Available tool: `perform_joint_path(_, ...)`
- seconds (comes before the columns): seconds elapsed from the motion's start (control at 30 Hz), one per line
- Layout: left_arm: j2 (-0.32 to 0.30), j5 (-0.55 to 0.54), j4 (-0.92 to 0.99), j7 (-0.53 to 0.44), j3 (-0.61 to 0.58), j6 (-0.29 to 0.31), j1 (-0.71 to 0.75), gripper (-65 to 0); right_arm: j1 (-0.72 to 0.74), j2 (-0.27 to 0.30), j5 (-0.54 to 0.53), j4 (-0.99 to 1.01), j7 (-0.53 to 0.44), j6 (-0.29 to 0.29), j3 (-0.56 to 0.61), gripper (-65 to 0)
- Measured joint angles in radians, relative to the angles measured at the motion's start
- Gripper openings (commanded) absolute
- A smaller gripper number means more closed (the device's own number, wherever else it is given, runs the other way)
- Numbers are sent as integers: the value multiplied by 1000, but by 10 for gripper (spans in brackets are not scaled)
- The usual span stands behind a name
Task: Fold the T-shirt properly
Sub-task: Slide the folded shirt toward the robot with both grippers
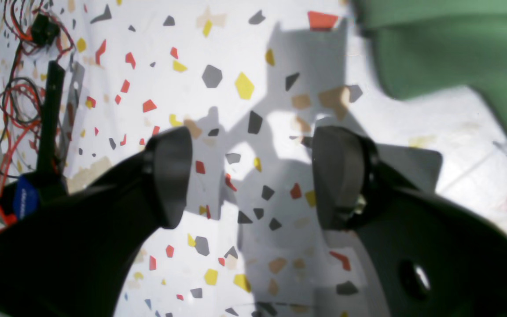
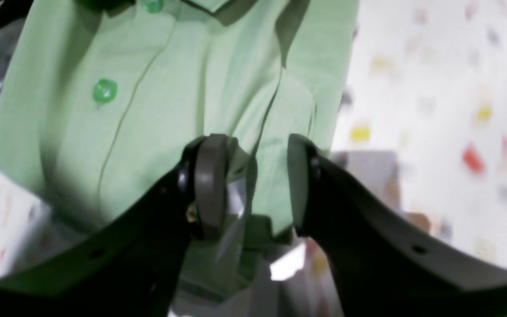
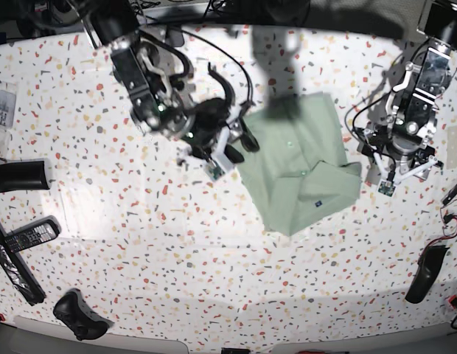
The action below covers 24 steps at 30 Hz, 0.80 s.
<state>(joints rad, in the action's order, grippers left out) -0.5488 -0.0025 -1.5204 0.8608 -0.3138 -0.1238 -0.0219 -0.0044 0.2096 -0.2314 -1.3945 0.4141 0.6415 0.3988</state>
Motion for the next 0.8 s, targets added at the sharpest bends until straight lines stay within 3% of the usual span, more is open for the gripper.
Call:
perform_joint_path(0.13, 9, 0, 0, 1, 0, 0, 0, -254, -108, 37, 3, -132, 46, -4, 0, -427)
perform_joint_path(0.3, 34, 34, 0, 2, 1, -4, 0, -254, -226, 34, 6, -248, 83, -61, -20, -427)
perform_joint_path(0.5, 42, 61, 0, -8, 2, -3, 0, -254, -316, 34, 20, -340, 100, -78, -28, -427)
perform_joint_path(0.53, 42, 68, 0, -17, 2, -19, 1, -254, -320, 34, 22, -350, 101, -78, -28, -427)
perform_joint_path(0.63, 50, 139, -30, -7, 0, -138, 14, -254, -319, 34, 31, -382, 94, -103, -28, -427)
perform_joint_path(0.8, 34, 129, -177, -30, 0, -159, 18, -254, -317, 32, 31, -464, 83, -107, -88, -427)
